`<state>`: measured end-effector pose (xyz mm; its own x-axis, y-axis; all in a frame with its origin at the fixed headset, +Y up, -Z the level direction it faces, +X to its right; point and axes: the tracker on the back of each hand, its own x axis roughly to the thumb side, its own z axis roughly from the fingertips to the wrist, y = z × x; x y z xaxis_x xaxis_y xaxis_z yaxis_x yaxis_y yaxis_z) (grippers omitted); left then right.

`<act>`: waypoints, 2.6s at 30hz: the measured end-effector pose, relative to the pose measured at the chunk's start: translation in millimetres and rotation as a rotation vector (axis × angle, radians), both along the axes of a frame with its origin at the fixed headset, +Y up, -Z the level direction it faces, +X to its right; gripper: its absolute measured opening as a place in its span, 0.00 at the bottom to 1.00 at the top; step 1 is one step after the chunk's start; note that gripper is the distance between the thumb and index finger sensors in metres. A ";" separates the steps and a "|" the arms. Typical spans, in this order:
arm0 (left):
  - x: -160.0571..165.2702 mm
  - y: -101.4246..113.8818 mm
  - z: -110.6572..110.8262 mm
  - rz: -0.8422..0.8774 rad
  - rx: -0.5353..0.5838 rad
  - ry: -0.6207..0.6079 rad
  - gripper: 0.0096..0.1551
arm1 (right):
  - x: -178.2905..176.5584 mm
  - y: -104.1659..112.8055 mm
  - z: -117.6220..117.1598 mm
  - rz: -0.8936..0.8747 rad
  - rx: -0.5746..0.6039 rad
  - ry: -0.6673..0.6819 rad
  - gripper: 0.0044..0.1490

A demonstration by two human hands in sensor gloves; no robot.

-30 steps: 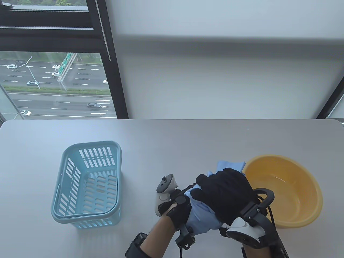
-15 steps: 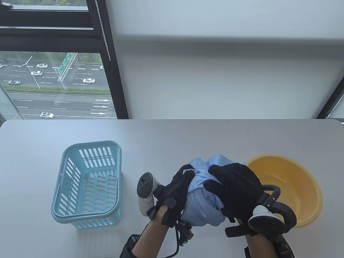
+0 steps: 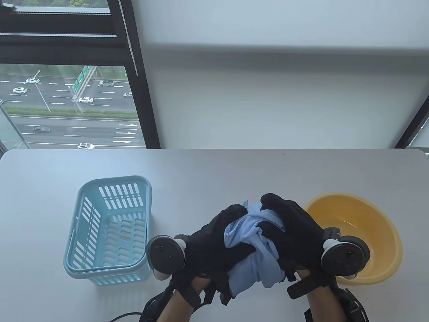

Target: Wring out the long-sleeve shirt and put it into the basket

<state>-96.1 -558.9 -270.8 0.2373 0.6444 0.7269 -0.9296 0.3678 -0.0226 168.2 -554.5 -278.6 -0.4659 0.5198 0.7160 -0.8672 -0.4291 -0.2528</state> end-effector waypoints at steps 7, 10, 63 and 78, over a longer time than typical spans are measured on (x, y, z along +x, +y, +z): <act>-66.6 36.1 39.7 -0.227 0.164 0.597 0.41 | 5.3 4.4 4.7 0.045 0.045 -0.109 0.43; -87.6 40.2 48.2 -0.324 0.132 0.820 0.41 | 3.4 3.4 3.7 0.043 0.031 -0.096 0.43; 20.0 -83.2 -68.4 -0.925 -0.026 0.679 0.38 | -18.2 -73.3 -73.4 0.790 -0.485 -0.462 0.40; 24.8 -96.7 -72.7 -1.021 -0.066 0.658 0.66 | -19.0 -82.4 -75.7 0.757 -0.457 -0.475 0.59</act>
